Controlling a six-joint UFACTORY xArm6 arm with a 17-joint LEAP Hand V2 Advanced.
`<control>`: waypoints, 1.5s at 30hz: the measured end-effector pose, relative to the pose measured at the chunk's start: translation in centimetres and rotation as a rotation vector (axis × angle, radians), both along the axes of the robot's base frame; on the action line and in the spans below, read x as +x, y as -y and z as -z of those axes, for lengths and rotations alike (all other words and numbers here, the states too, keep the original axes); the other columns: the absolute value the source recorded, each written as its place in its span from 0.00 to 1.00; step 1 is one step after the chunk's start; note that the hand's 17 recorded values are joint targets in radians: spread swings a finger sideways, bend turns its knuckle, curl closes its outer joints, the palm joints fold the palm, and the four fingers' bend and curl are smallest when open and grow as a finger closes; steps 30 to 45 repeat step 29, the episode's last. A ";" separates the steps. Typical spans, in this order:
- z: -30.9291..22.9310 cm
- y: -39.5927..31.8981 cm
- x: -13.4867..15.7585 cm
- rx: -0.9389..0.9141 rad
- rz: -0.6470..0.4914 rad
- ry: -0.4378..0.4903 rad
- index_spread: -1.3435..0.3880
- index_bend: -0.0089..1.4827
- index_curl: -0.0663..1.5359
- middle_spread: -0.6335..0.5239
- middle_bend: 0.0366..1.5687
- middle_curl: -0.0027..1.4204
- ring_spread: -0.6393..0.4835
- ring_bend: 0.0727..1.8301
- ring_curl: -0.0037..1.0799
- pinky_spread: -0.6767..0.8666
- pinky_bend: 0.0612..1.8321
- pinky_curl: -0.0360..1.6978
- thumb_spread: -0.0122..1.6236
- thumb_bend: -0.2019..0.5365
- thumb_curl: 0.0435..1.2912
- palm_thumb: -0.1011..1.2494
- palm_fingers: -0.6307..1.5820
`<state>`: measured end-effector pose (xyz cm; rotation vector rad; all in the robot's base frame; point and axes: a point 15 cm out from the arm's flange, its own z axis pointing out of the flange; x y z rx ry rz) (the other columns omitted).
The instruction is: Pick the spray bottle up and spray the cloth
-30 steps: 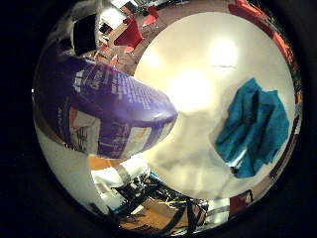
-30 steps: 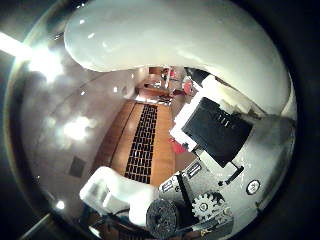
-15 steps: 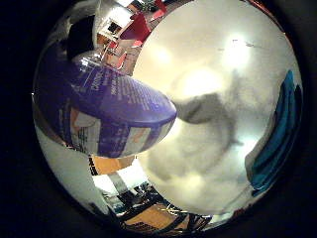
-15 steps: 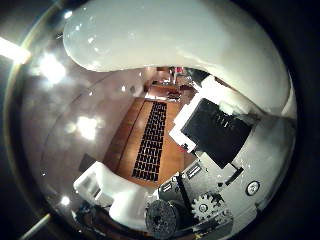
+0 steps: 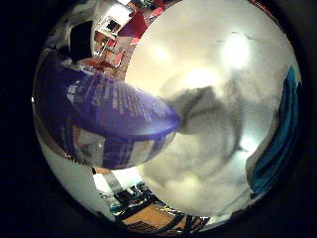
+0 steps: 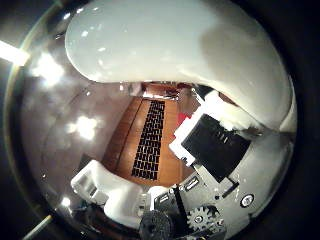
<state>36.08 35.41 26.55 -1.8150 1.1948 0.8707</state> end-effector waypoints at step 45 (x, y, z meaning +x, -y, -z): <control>-10.5 8.3 -1.2 -0.071 0.032 0.264 0.66 0.11 0.25 0.65 0.15 0.25 0.73 0.23 0.25 0.70 0.18 0.26 0.66 0.24 0.32 0.60 0.35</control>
